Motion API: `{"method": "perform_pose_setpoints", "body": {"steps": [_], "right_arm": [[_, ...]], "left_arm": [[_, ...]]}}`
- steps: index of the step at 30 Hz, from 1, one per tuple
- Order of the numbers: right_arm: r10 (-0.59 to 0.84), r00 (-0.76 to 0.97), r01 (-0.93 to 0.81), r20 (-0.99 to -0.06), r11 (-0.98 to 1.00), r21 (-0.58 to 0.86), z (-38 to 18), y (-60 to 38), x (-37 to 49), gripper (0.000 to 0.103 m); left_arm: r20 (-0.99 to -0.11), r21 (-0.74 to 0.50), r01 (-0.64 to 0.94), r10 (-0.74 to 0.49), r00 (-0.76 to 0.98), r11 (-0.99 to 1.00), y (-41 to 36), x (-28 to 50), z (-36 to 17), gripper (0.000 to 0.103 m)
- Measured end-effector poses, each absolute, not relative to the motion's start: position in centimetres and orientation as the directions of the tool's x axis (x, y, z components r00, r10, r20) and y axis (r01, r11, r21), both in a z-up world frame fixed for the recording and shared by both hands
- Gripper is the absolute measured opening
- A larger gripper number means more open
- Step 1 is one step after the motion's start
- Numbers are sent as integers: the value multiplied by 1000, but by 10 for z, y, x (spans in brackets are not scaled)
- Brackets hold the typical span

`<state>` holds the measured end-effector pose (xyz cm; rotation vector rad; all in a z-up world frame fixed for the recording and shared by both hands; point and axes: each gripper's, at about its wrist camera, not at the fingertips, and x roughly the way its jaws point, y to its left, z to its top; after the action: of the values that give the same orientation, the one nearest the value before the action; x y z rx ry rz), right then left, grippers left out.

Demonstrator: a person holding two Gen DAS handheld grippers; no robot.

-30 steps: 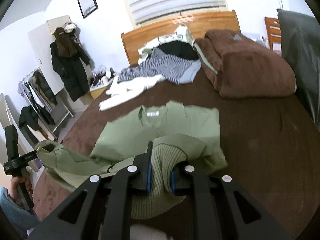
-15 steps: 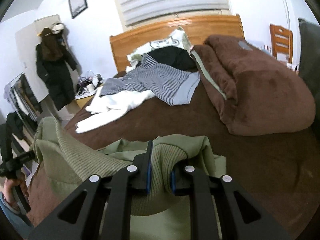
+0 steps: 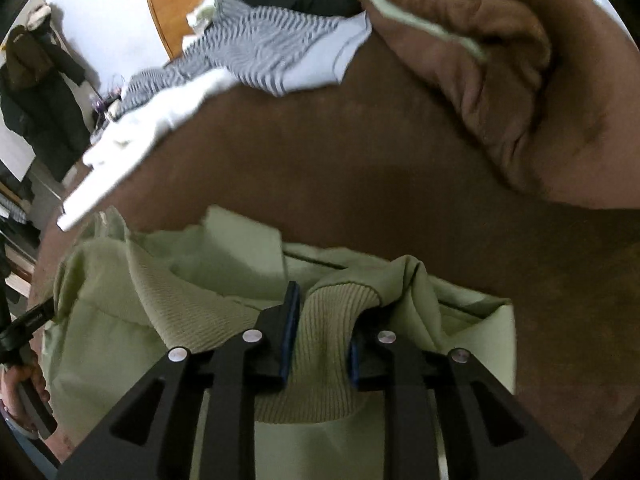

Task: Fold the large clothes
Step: 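Lift the held hem with both tools and carry it toward the collar, then open both tools to lay the hem near the collar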

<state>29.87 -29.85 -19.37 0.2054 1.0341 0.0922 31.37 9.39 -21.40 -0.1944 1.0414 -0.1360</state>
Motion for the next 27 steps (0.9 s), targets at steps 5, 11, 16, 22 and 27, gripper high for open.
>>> {"method": "perform_pose_setpoints", "body": {"steps": [5,11,16,22,27], "right_arm": [[185,509,17,-841,974,224,-205,-300,298,21],[190,511,34,-839,970,240,-196,-299,300,29],[220,516,35,-828,960,277,-173,-301,293,64],[173,585,10,-792,975,221,-129,-298,273,96],[132,632,-39,-764,990,139,-97,-290,253,97]], "left_arm": [[-827,-244,16,-217,519,970,95,309,-221,25],[-826,-282,16,-252,505,959,99,315,-216,27],[-834,-391,-38,-337,438,920,111,320,-206,41],[-811,-389,10,-348,469,921,104,302,-168,70],[-783,-258,76,-255,567,963,91,278,-127,96]]}}
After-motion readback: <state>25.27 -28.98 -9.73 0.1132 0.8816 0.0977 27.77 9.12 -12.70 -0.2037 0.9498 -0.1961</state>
